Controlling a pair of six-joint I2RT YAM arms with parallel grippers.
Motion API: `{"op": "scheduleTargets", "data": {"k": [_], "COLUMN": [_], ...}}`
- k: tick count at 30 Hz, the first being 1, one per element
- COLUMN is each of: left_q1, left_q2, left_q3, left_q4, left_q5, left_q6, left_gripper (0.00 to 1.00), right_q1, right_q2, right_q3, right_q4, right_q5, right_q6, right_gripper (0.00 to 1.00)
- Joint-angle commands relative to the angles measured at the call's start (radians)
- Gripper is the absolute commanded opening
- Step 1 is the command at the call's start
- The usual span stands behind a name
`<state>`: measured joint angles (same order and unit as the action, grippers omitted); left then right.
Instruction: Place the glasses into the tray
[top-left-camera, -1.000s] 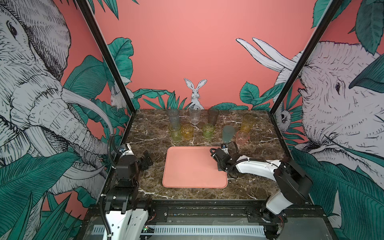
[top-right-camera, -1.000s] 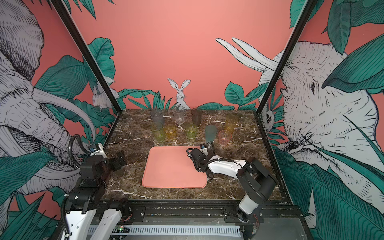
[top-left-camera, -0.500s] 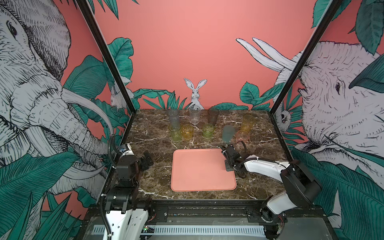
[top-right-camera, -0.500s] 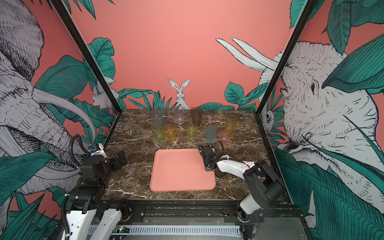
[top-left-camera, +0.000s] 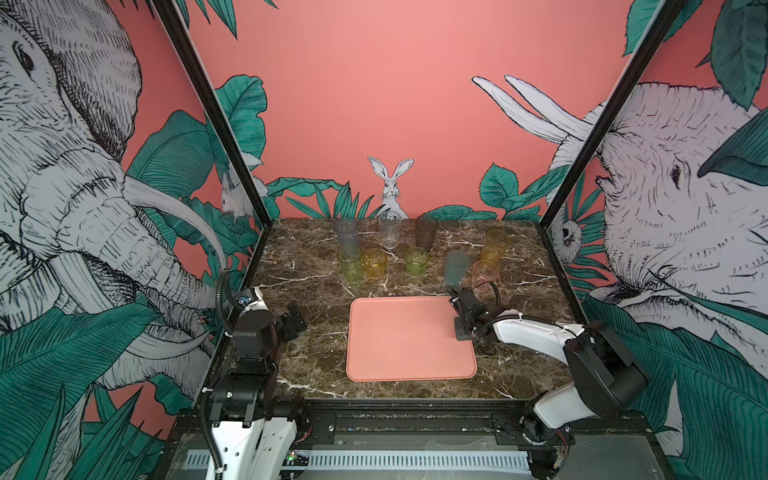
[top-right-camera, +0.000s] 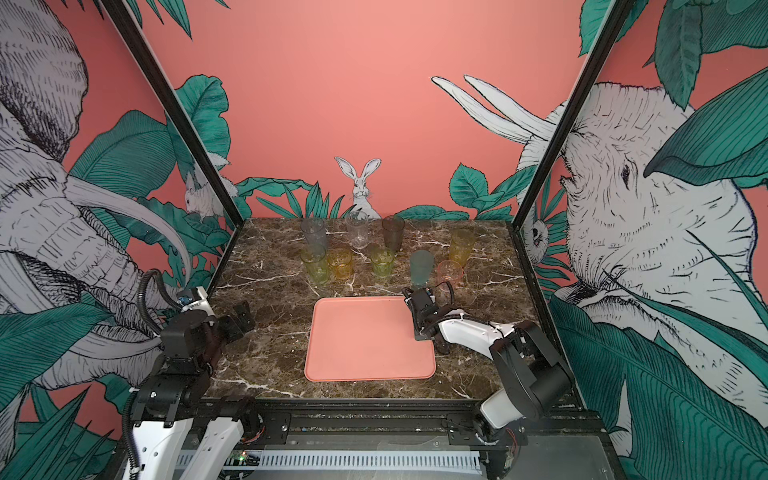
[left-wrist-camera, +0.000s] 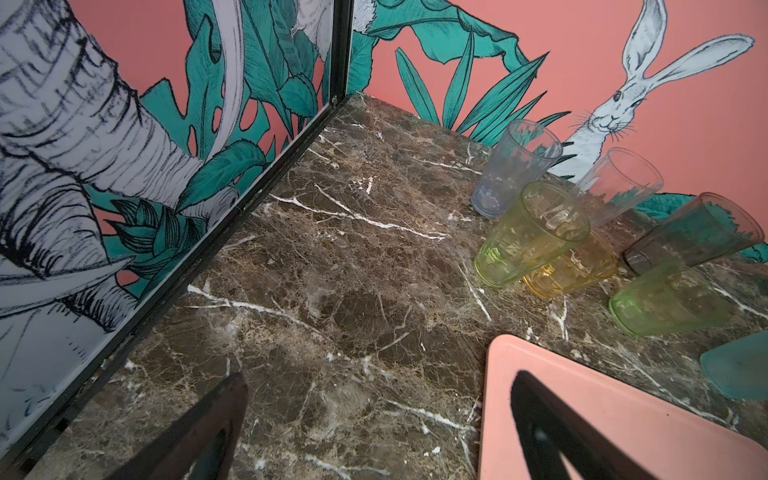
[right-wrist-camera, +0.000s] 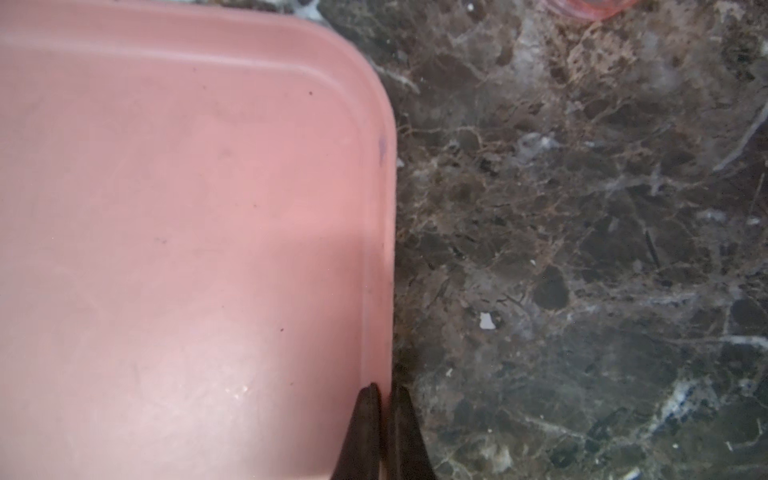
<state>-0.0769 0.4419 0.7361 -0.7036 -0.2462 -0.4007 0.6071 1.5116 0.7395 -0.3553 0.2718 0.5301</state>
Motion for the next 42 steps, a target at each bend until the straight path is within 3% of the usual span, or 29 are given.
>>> {"op": "scheduleTargets", "data": {"k": [1,15,28,36,42], "left_q1": [-0.001,0.0,-0.001,-0.001,-0.001], "left_q2": [-0.002,0.023,0.086,0.141,0.221], "left_q3": [0.003,-0.004,0.018,0.042,0.084], "left_q4": [0.003,0.035,0.056,0.072,0.082], "left_q5": [0.002,0.02,0.055,0.085,0.135], "left_q6": [-0.013,-0.026,-0.031,-0.032,-0.03], "left_gripper": [0.99,0.99,0.99,1.0,0.99], "right_q1": [-0.013,-0.012,-0.013,-0.012,-0.012], "right_q2": [-0.011,-0.052,-0.131,-0.257,-0.307], "right_q3": [-0.017,-0.048,0.043,0.099,0.101], "right_q4": [-0.045,-0.048,-0.133,-0.113,0.035], "right_q5": [0.044,0.038,0.025,-0.041,-0.149], "right_q6": [0.009,0.044,-0.01,-0.091,-0.123], "right_gripper": [0.0,0.01,0.48,0.56,0.57]}}
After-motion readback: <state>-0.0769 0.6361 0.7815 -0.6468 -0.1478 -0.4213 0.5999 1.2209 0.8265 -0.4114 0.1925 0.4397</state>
